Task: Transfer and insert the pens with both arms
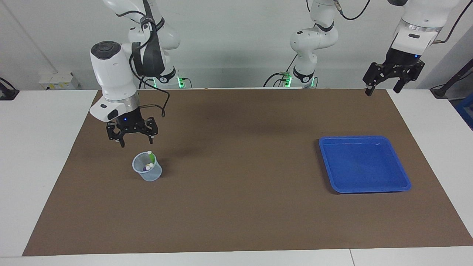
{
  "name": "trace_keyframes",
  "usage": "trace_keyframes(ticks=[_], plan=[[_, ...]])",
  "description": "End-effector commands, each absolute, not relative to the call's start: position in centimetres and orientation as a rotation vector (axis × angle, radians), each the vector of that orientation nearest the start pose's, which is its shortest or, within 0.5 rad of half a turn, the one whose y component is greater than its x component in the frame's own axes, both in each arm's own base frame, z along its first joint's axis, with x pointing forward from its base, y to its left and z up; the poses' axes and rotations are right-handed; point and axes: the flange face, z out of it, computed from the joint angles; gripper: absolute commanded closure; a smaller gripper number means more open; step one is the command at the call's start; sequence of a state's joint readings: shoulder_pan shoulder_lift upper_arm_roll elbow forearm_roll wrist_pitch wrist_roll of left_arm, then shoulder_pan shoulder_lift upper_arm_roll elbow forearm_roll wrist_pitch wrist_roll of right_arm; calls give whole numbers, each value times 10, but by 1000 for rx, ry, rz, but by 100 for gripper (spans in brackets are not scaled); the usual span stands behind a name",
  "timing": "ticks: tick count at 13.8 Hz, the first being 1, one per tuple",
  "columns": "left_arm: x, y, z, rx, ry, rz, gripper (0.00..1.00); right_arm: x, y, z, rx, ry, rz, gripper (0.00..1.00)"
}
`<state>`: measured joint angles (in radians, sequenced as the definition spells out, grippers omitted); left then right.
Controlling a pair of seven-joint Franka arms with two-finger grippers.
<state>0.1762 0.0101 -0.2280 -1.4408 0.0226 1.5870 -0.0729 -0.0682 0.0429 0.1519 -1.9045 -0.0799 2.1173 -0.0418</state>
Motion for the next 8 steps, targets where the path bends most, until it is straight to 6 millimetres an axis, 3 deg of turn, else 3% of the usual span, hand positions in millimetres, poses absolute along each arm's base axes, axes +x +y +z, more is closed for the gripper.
trace_keyframes(ticks=[1,5,8], plan=[[561,-21,688,-3116,-30,-186,0,584,44,522,-3160,-207,-211,0],[550,-30,684,-3122,-21,-132,0,574,42,551,-3169,-198,-107,0],[549,-27,682,-3120,-34,-136,0,556,40,573,-3180,-192,-64,0]])
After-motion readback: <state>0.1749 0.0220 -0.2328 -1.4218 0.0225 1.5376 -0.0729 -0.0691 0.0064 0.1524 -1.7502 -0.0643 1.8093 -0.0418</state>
